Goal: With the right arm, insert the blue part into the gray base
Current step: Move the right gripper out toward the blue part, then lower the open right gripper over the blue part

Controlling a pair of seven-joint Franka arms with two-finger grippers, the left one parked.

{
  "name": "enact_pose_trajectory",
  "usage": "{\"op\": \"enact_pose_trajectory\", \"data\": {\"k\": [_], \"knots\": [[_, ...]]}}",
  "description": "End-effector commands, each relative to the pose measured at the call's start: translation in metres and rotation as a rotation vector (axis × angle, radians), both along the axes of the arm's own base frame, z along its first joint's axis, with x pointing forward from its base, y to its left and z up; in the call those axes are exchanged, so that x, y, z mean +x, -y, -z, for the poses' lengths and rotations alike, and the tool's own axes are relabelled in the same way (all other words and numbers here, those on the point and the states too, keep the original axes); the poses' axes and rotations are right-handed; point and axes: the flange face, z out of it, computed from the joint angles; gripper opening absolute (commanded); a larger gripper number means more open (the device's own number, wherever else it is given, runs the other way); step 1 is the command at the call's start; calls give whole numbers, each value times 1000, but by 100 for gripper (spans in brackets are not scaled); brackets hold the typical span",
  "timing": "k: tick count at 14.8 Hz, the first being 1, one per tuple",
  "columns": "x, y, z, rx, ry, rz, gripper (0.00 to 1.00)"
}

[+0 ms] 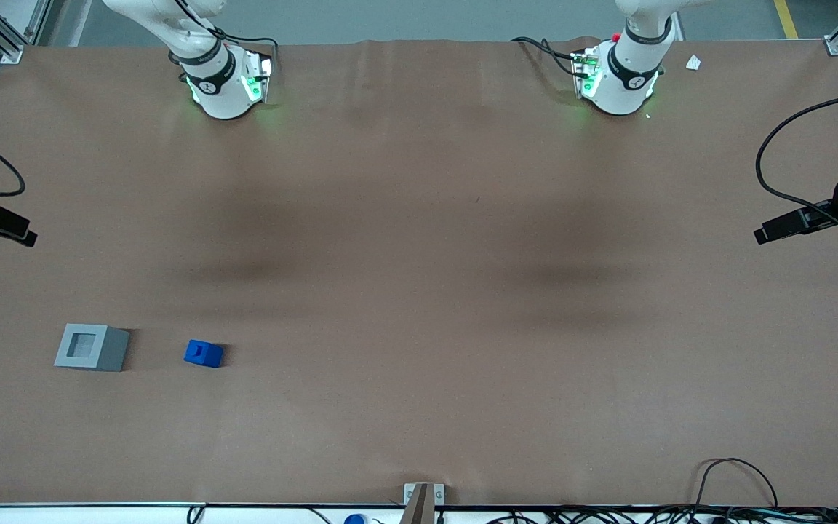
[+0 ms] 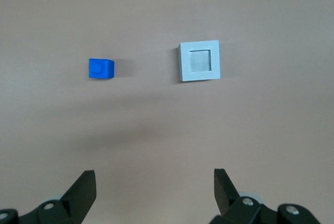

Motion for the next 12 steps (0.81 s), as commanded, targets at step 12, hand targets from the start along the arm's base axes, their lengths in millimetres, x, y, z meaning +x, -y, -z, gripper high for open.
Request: {"op": "enact_pose_trajectory", "data": {"k": [12], "knots": [[51,-38,90,-1,-21,-58,100]]}}
